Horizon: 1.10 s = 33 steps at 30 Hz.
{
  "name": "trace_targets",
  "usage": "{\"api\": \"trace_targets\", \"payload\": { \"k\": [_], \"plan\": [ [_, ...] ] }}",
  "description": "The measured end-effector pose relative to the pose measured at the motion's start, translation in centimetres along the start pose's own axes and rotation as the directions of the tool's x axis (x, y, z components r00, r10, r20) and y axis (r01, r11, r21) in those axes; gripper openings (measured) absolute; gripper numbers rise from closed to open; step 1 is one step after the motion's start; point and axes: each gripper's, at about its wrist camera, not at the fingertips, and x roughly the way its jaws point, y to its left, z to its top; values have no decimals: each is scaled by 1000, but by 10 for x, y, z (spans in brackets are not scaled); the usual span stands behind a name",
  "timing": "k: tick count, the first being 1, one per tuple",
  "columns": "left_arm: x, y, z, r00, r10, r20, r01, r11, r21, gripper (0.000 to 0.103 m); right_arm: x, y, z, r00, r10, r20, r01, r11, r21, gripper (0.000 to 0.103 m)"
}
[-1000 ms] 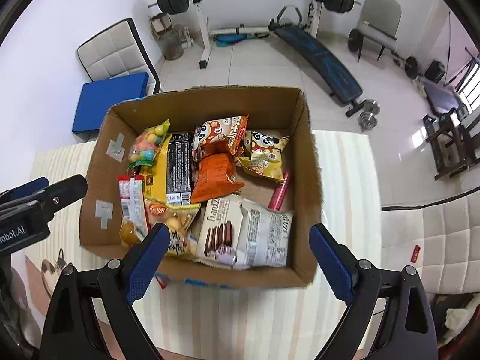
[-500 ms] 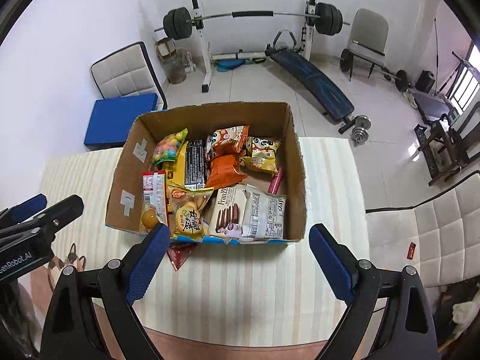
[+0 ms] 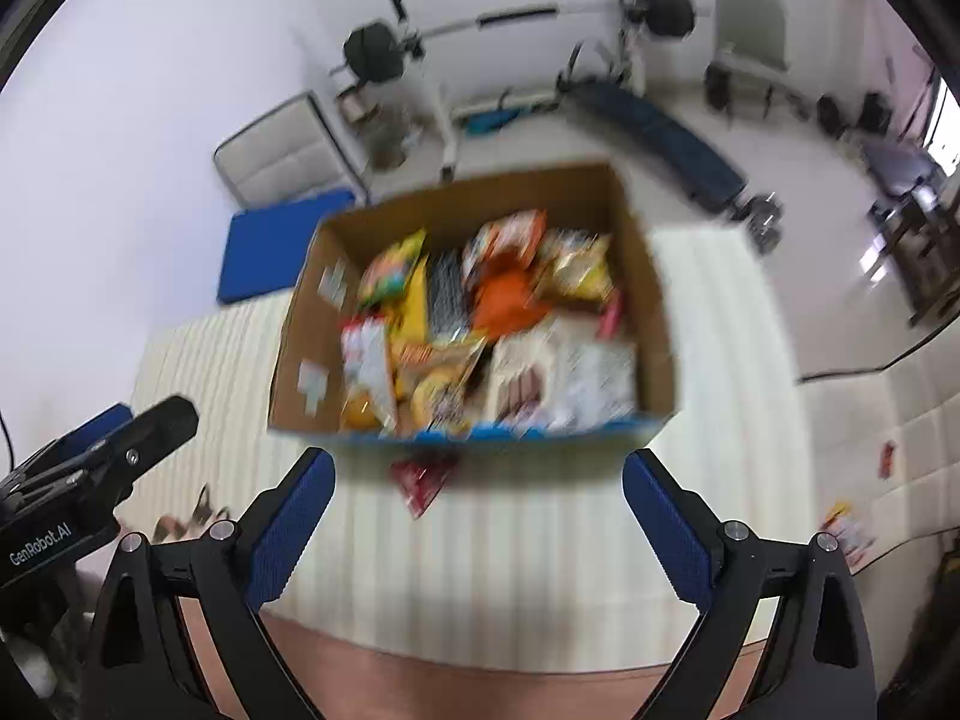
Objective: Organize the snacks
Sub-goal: 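Lower the right tool toward the red-white packet beside the box, then grasp the red-white triangular packet with the right tool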
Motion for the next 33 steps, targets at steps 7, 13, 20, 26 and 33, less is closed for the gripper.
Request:
{"api": "trace_targets", "payload": {
  "k": [7,13,20,26,33],
  "plan": [
    [71,34,-46,984,106,-141,-110,994,-19,101,99,-1,-34,986,78,-151,-59,991,123,99],
    [124,54,-74,964,190,-184,-191,982,12,101,168,8,-48,976,104,-191,-70,982,178,92],
    [160,67,-84,954,227,-194,-222,974,49,101,211,21,-48,979,95,-181,-60,981,187,86],
    [171,72,-90,950,239,-201,-231,971,64,101,224,34,-43,986,34,-161,-12,990,139,59],
    [172,73,-92,952,229,-203,-220,973,63,101,226,43,-52,987,32,-156,-14,993,118,43]
  ]
}}
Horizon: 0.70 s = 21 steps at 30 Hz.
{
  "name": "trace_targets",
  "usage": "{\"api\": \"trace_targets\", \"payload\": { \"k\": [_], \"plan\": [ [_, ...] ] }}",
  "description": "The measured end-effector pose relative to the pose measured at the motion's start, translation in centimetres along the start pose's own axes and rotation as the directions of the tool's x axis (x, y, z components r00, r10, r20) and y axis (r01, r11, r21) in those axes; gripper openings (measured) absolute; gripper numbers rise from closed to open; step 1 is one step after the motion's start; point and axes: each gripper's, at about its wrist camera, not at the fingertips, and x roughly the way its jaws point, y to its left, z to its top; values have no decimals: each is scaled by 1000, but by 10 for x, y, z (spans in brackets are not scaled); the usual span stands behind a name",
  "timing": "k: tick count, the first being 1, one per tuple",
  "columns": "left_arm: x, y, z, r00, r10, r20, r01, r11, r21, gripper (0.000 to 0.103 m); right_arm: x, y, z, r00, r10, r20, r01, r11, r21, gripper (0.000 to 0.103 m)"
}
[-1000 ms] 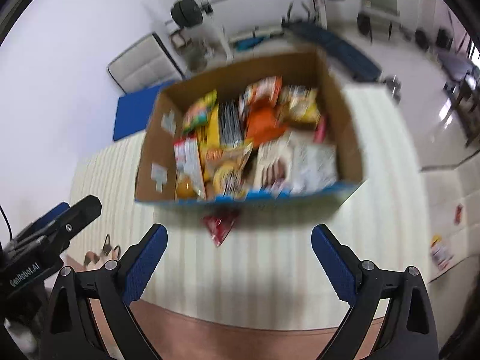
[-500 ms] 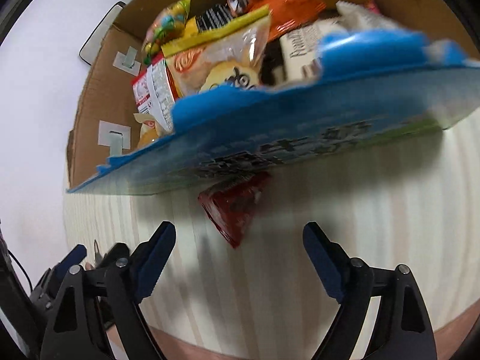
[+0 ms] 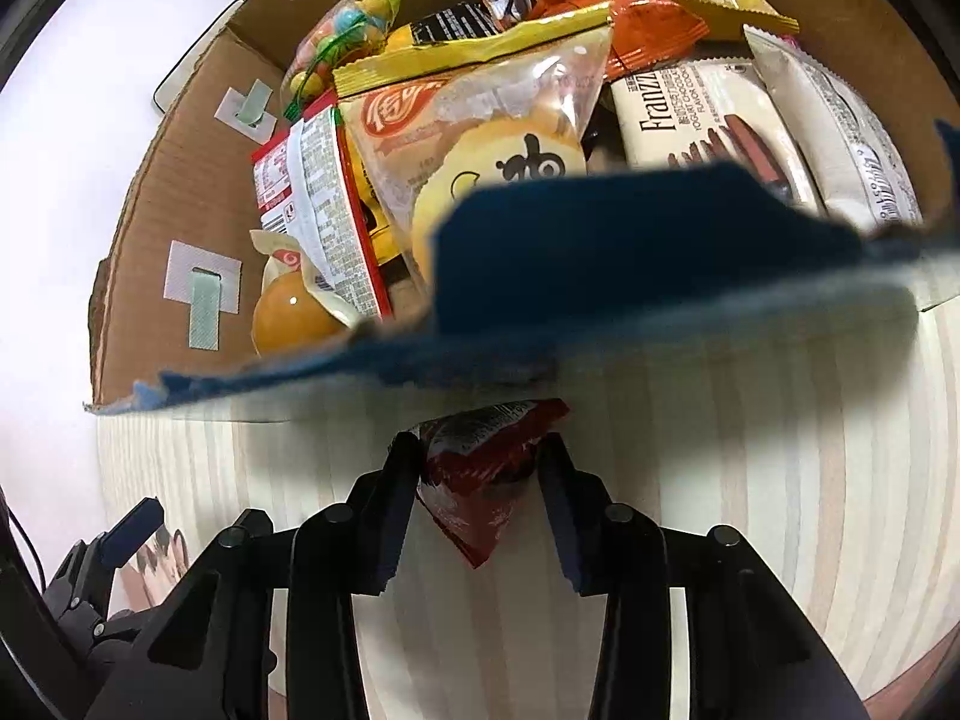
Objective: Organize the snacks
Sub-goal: 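Grasp the red-white triangular packet with the right tool, then lift the packet with the right tool and carry it over the box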
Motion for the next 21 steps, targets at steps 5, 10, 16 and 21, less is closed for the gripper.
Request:
{"api": "trace_targets", "payload": {
  "k": [5,10,16,21],
  "plan": [
    [-10,-2,-2,1000,-8,2,8,1000,0,101,-12,-7,-4,1000,9,2,-10,1000,8,42],
    [-27,-5,-8,1000,-29,9,29,1000,-9,101,-30,-13,-10,1000,20,6,-20,1000,6,42],
    [-58,-16,-18,997,-77,9,77,997,-25,101,-74,-25,-31,998,48,29,-48,999,-2,42],
    [-100,-31,-23,993,-118,30,119,993,-24,101,-131,-38,-41,994,77,72,-76,997,-17,42]
  ]
}}
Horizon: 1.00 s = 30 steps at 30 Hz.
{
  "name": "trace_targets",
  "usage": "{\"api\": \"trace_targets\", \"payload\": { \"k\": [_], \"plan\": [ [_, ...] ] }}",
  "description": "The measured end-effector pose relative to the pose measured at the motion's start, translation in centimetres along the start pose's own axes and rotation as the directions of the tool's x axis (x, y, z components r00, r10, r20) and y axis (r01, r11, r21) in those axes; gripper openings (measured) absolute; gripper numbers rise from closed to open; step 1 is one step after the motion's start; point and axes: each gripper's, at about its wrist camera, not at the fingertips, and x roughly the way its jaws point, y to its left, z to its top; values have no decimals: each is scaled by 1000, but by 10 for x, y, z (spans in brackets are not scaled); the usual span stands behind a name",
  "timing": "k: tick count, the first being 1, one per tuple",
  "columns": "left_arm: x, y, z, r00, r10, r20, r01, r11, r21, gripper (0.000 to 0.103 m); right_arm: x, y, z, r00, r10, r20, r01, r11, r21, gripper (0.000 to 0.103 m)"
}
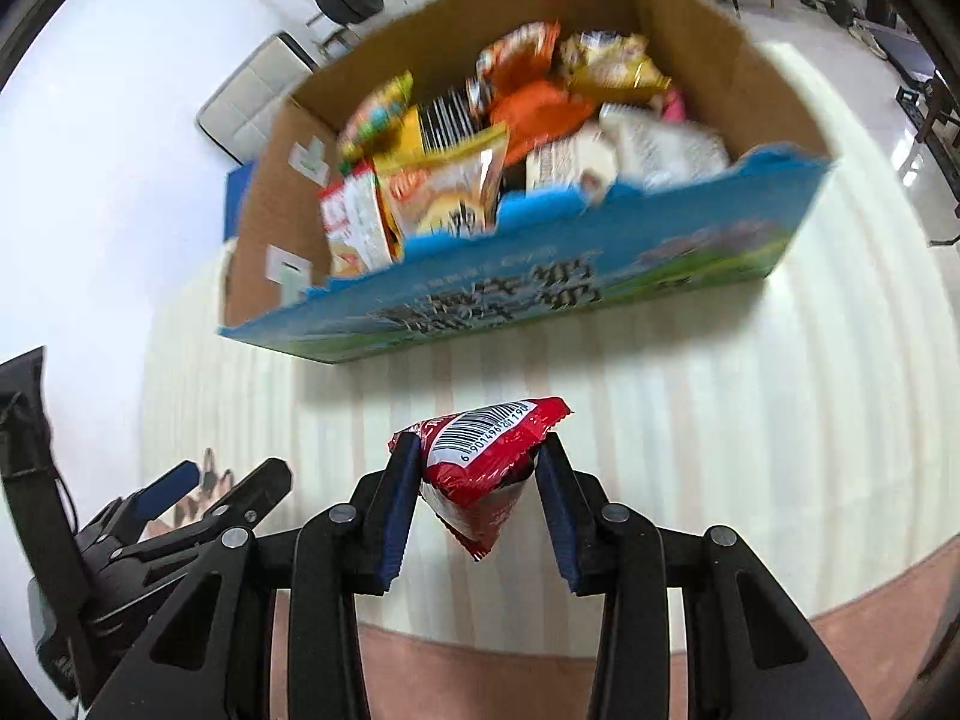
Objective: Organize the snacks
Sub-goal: 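Lift the packet with the right tool and carry it over the box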
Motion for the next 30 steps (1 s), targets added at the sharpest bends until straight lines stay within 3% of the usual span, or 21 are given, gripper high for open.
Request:
{"api": "trace_targets", "payload": {
  "k": [8,16,21,30],
  "plan": [
    [-52,-34,41,993,-103,56,102,994,23,101,-92,-20,41,995,39,90,-39,999,-1,42],
    [-60,-60,107,986,-147,82,143,989,46,101,-118,-27,111,985,-10,173,16,999,-32,42],
    [-45,-75,149,989,-126,77,120,989,82,101,-103,-29,156,981,-56,184,66,997,-47,42],
    [20,-94,200,996,-74,-41,79,987,137,101,-32,-43,217,993,-112,37,114,993,-35,42]
  ]
}}
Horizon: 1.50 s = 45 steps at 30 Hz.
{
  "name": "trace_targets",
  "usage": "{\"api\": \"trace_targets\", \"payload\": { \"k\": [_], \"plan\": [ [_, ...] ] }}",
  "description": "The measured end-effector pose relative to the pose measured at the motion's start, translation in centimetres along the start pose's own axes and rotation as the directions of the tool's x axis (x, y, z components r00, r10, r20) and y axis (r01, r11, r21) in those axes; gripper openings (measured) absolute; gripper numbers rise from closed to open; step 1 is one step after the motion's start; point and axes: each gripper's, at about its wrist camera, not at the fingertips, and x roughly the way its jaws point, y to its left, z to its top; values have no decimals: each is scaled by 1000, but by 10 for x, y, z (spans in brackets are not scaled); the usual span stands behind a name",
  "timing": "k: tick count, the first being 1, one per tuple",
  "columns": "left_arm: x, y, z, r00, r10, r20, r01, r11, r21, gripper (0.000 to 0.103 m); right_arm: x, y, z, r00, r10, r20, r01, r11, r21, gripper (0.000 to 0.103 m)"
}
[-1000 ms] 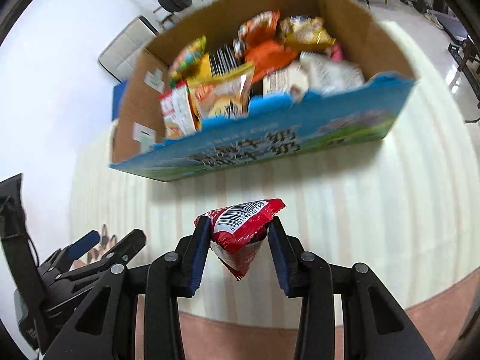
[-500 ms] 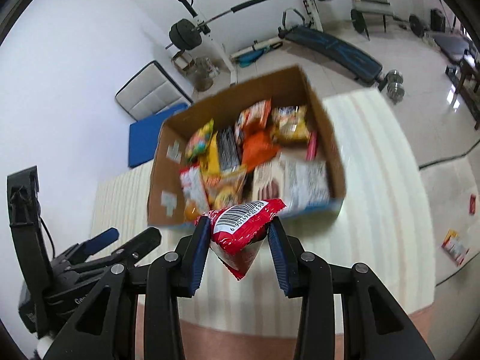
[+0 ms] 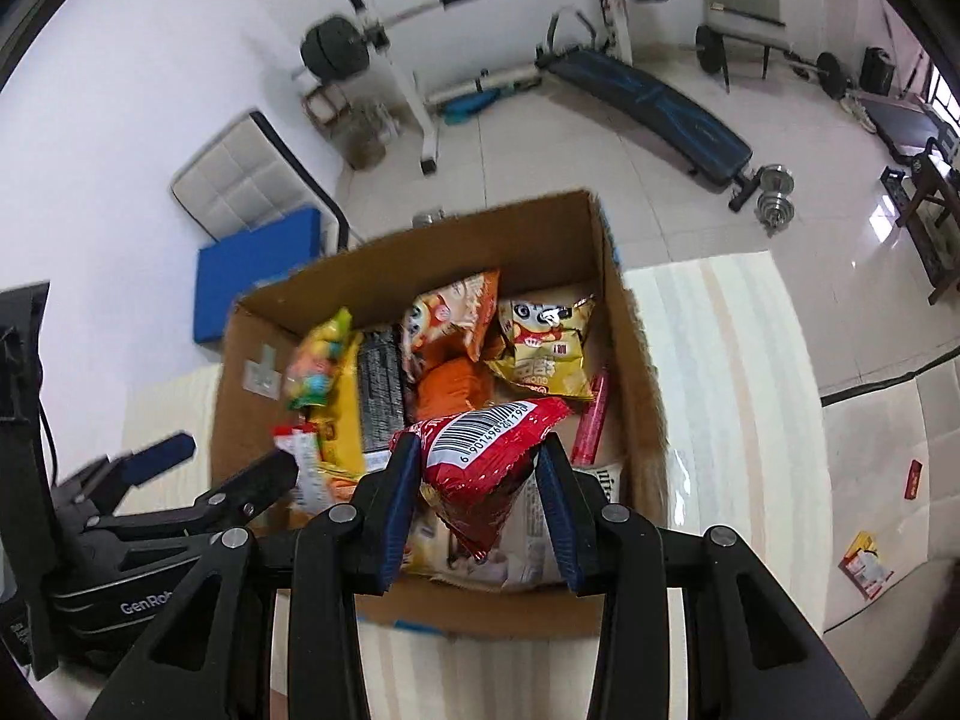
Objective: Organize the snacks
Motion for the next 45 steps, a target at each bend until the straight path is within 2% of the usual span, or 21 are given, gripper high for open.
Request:
{"api": "trace_targets", "payload": {
  "k": [8,14,17,18,23,30,34,38,45],
  "plan": [
    [42,2,16,996,-4,-86,3,1000,-10,101,46,-6,20,993,-52,-103,50,999,-15,42],
    [51,3,15,994,-19,-111,16,1000,-22,101,62,-12,25,989,-53,-141,53,999,0,44],
    [50,4,15,994,-19,-109,16,1000,-26,101,66,-14,25,986,-46,-160,49,999,10,55],
    [49,4,16,994,-19,-107,16,999,-28,101,66,-16,25,986,-53,-158,56,998,12,64],
    [42,9,13,994,-30,-101,26,999,-46,101,56,-16,18,986,-75,-151,77,997,7,66],
    [26,13,-1,995,-42,-92,37,998,-53,101,41,-10,-5,977,-149,-150,142,988,-57,90],
    [14,14,-13,996,-37,-77,33,998,-51,101,26,-6,-21,974,-182,-132,172,982,-84,90],
    [-3,14,-23,997,-43,-60,40,997,-59,101,6,-4,-31,978,-180,-108,172,982,-81,94],
    [-50,14,-48,999,-25,27,27,998,-61,101,-43,11,-55,982,-186,-21,183,978,-103,95]
  ]
}}
